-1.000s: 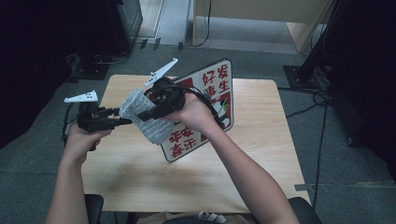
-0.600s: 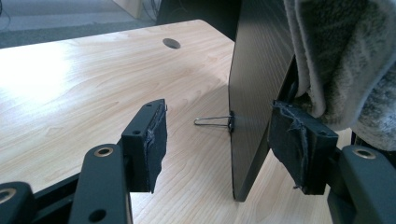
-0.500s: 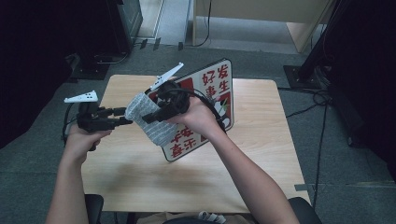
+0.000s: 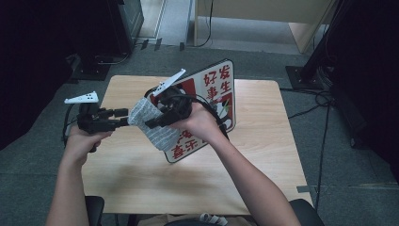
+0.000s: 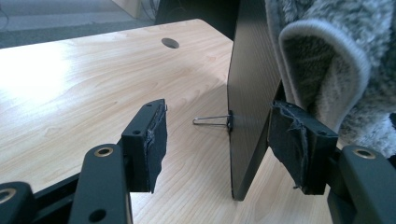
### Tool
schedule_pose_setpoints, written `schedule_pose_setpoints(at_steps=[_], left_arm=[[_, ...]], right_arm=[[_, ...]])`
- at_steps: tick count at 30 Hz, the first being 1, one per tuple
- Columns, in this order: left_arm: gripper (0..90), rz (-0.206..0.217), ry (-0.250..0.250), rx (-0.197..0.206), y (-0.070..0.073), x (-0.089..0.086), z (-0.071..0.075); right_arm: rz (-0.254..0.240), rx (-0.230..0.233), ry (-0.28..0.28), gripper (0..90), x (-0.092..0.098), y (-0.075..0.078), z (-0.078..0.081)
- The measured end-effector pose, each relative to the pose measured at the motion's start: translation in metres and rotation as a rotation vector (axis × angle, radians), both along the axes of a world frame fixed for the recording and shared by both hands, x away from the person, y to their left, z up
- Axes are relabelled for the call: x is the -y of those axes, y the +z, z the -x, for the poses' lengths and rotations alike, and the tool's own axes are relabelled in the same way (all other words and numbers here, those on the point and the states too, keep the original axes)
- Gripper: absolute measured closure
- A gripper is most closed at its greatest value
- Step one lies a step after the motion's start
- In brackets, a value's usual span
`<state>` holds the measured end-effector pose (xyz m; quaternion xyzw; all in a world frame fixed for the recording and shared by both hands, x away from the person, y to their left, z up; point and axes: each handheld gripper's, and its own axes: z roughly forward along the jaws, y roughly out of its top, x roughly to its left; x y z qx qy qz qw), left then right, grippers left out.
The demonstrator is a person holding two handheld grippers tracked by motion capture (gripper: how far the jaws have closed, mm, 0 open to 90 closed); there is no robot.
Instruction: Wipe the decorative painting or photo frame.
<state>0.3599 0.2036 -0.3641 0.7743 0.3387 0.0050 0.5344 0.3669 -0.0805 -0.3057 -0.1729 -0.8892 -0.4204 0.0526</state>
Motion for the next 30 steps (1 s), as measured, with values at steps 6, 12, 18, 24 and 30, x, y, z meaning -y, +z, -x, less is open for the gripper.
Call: schedule_pose_setpoints(at_steps=[6,12,18,24,30], left_arm=[[37.7,-0.002,-0.004,0.002,0.000,0.000,0.000],[37.7,-0.001,-0.005,0.003,0.000,0.001,0.000],[37.7,-0.002,-0.005,0.004,0.000,0.001,0.000],[37.7,-0.003,-0.006,0.005,0.001,0.002,0.001],[37.8,-0.007,-0.006,0.005,0.001,0.002,0.001]], right_arm=[[0.004,-0.003,0.000,64.0,0.002,-0.006,0.001],[0.002,-0.008,-0.002,64.0,0.004,-0.011,0.002],[0.008,-0.010,-0.004,64.0,0.005,-0.016,0.003],[0.013,-0.018,-0.003,63.9,0.007,-0.023,0.004],[0.010,-0.019,-0.005,64.0,0.009,-0.029,0.005]])
